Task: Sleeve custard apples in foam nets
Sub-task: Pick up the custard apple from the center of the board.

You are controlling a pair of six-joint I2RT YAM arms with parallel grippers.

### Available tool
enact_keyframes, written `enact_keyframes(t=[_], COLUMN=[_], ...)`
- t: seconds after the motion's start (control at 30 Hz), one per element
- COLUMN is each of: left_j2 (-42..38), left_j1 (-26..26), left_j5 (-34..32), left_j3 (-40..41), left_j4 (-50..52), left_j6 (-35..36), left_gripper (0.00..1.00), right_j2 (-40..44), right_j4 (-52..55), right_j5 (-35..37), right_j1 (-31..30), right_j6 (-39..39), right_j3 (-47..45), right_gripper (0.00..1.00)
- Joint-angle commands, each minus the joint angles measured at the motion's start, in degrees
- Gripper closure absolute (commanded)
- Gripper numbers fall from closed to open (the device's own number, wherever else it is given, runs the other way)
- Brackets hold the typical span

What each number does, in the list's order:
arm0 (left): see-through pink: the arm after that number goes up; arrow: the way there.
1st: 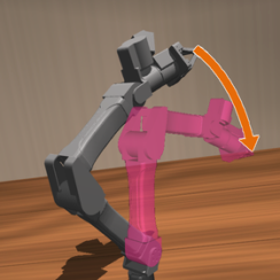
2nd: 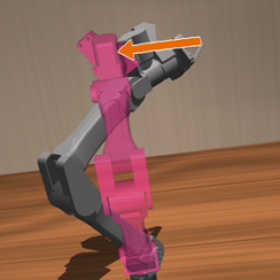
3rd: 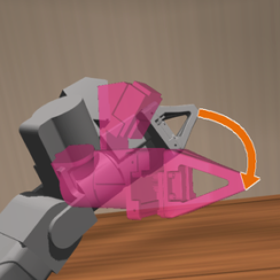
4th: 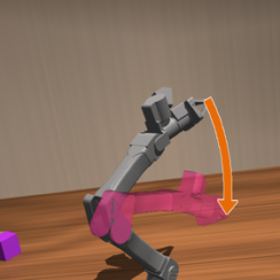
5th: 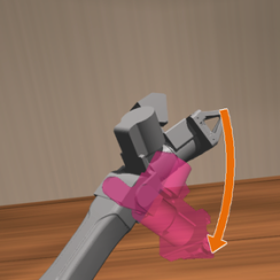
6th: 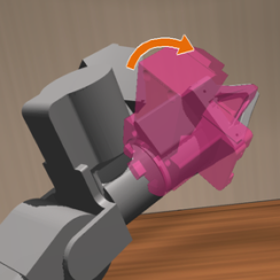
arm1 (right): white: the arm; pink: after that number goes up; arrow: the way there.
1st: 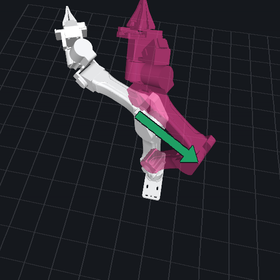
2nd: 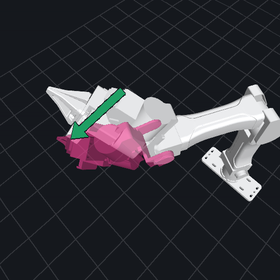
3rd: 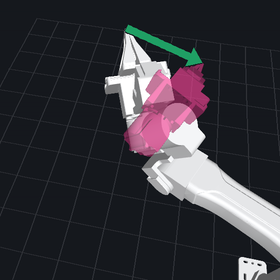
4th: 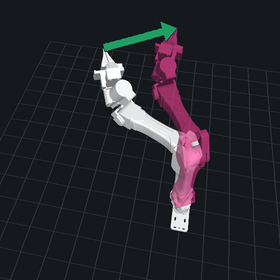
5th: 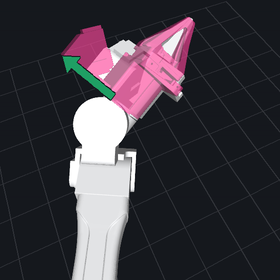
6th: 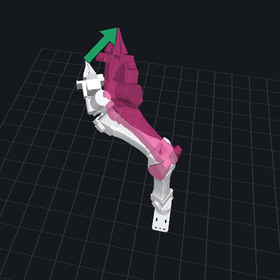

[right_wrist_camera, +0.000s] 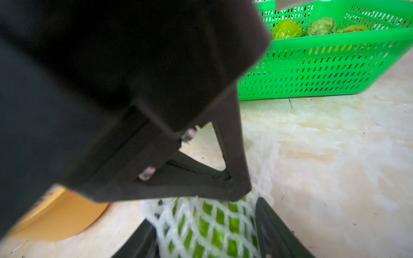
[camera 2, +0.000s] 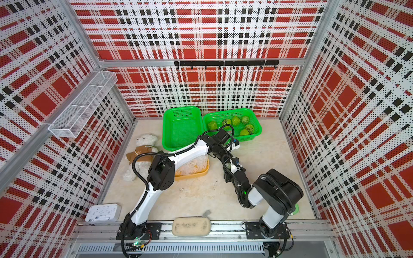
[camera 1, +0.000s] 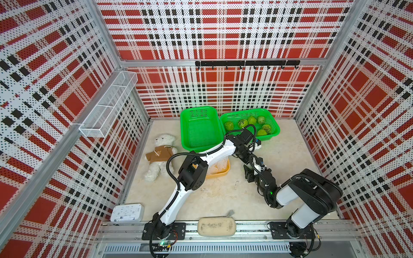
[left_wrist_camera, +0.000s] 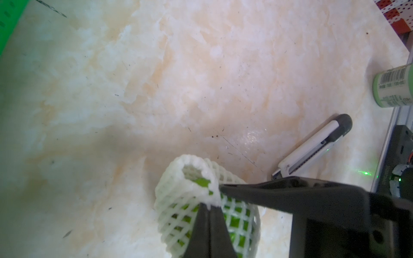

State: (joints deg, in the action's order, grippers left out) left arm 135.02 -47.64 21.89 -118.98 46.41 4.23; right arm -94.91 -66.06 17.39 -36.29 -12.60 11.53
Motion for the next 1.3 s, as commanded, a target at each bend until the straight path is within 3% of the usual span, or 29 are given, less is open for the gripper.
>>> enact_keyframes(t=[0.0,0.23,0.3,0.43,0.67,0.8,0.87,1.27], left_j2=[-2.9,-8.3,-10.1,-12.7,-18.1,-18.8,-19.2,-29.4], left_j1=[-1.1,1.2,2.2,3.9,7.8,8.3,8.3,11.9], left_j5=[2.9,7.9,9.0,12.3,15.3,17.2,17.1,16.0], left_j3=[1.2,7.6,10.2,14.2,23.0,24.2,24.8,38.3], left_j4=[0.8,-8.3,-12.0,-17.5,-27.9,-28.8,-29.1,-37.2], left_j6=[-0.7,-4.6,-5.9,-8.2,-12.6,-13.0,-13.2,-17.0], left_gripper=[0.94,0.47,0.28,0.01,0.01,0.01,0.0,0.01], right_j2=[-1.5,-1.9,-1.2,0.8,3.5,2.7,1.5,-5.0], right_j4=[0.5,-1.6,-1.4,1.0,4.7,4.3,2.6,0.0], right_j5=[-2.4,-3.3,-3.4,-3.5,-5.2,-5.9,-6.4,-4.3], right_j1=[-0.1,-0.8,-1.0,-1.6,-1.7,-1.6,-1.6,-1.6], right_j6=[1.2,1.2,1.3,2.0,1.9,2.4,2.9,5.5], right_j3=[1.0,0.5,0.3,0.5,0.6,0.8,1.1,4.7], right_gripper=[0.37,0.36,0.36,0.36,0.34,0.18,0.15,0.12])
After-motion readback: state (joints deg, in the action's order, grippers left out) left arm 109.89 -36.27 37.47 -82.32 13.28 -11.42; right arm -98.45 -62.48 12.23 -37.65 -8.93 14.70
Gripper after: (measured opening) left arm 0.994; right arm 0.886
